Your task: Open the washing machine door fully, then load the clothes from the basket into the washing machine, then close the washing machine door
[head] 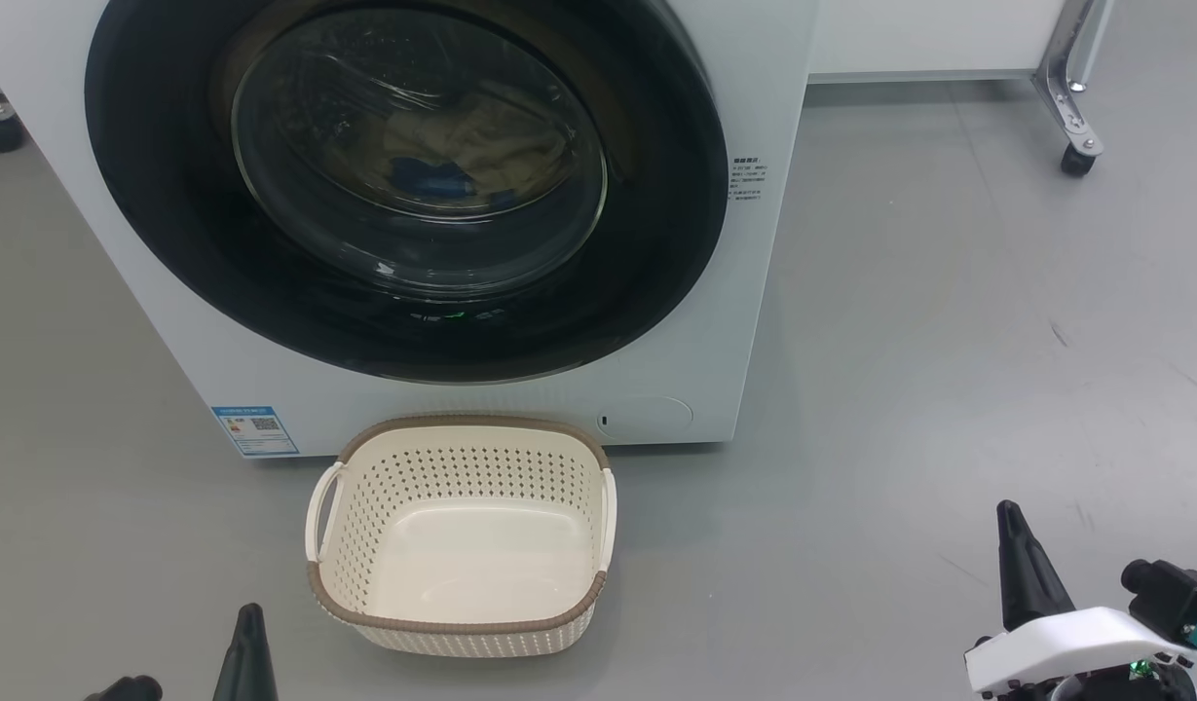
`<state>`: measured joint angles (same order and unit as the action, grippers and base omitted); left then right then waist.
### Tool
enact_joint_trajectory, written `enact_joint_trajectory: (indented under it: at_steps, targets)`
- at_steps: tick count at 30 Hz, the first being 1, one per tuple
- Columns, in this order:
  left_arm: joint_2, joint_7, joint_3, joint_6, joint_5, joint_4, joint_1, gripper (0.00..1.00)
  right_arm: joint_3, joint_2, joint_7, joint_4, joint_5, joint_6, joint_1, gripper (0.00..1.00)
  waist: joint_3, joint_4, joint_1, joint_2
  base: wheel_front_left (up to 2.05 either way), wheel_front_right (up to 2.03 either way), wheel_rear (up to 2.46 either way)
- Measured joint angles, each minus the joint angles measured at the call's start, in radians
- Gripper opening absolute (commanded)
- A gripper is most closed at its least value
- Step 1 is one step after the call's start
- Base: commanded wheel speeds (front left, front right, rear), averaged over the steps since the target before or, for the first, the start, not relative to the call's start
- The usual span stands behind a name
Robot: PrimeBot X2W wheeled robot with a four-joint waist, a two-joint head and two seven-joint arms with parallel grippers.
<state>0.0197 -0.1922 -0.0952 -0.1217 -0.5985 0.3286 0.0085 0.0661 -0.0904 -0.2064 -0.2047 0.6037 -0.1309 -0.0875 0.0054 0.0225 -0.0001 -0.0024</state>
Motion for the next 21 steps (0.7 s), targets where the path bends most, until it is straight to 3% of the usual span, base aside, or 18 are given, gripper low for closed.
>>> enact_joint_trajectory:
  at_steps: [21]
  targets:
    - [0.006,0.078,0.037,0.000,-0.273,-0.014,-0.005,0.00,-0.034,-0.001,0.072,-0.005,0.284,0.008,0.030,0.00,0.000,-0.006,0.0001,0.0000,0.00,0.00,0.00]
